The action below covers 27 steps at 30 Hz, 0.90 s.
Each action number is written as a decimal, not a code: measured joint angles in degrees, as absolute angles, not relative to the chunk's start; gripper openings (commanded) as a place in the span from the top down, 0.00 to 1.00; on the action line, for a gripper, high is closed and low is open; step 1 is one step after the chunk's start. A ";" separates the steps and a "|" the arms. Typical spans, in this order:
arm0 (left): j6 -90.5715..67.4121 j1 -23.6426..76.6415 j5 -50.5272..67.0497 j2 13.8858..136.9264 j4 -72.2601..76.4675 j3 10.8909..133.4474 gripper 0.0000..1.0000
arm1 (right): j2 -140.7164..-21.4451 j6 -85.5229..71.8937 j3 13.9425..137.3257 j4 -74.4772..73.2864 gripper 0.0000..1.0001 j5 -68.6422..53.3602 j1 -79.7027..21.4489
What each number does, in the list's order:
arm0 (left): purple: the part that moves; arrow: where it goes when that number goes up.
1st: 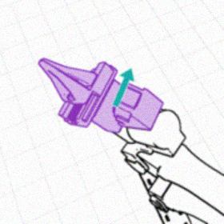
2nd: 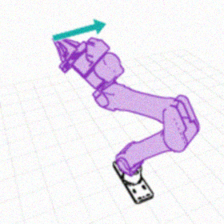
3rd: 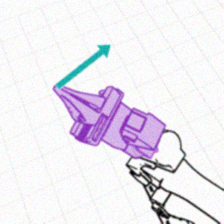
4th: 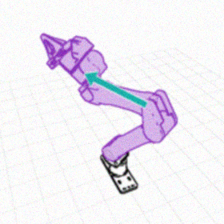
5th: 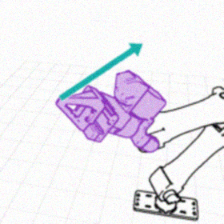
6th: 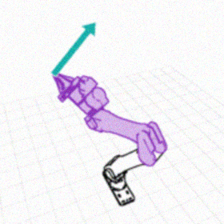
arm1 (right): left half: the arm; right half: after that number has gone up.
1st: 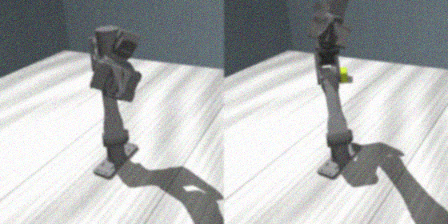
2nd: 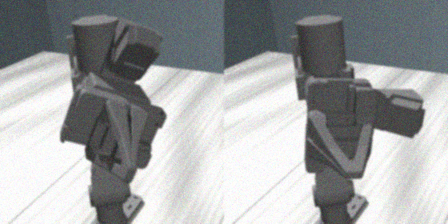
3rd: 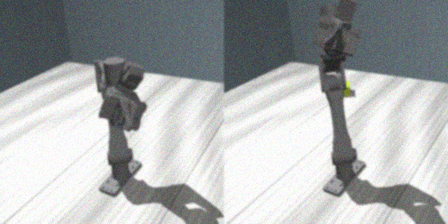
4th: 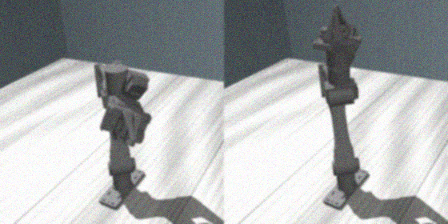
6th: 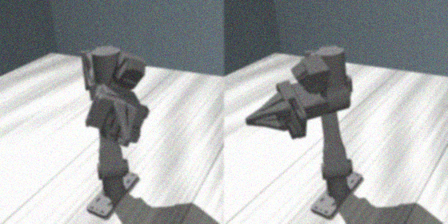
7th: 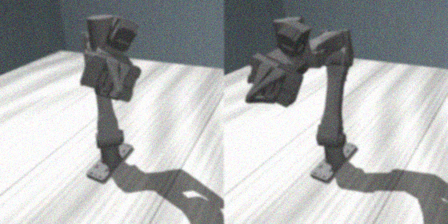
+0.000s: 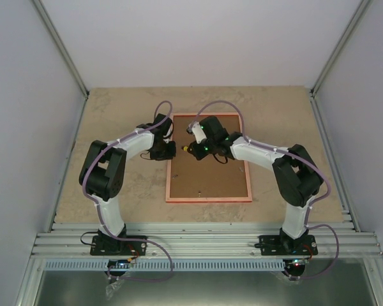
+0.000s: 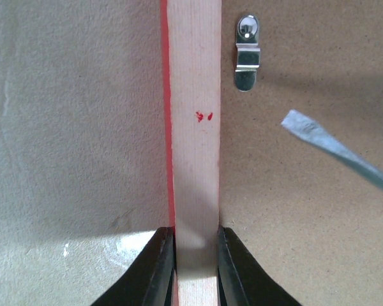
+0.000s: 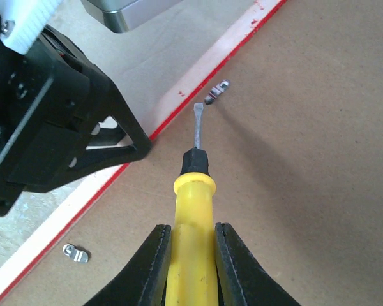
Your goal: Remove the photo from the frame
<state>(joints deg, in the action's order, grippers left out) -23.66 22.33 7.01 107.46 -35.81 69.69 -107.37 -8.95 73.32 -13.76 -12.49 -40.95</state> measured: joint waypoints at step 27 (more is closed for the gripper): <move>-23.83 22.33 7.18 107.07 -34.96 68.97 0.84 | -111.50 -15.35 74.17 -9.72 0.99 -13.28 -41.32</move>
<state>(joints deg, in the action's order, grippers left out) -23.83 22.33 7.18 107.07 -34.96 68.97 -111.50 -15.35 74.17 -9.72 -13.28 -41.32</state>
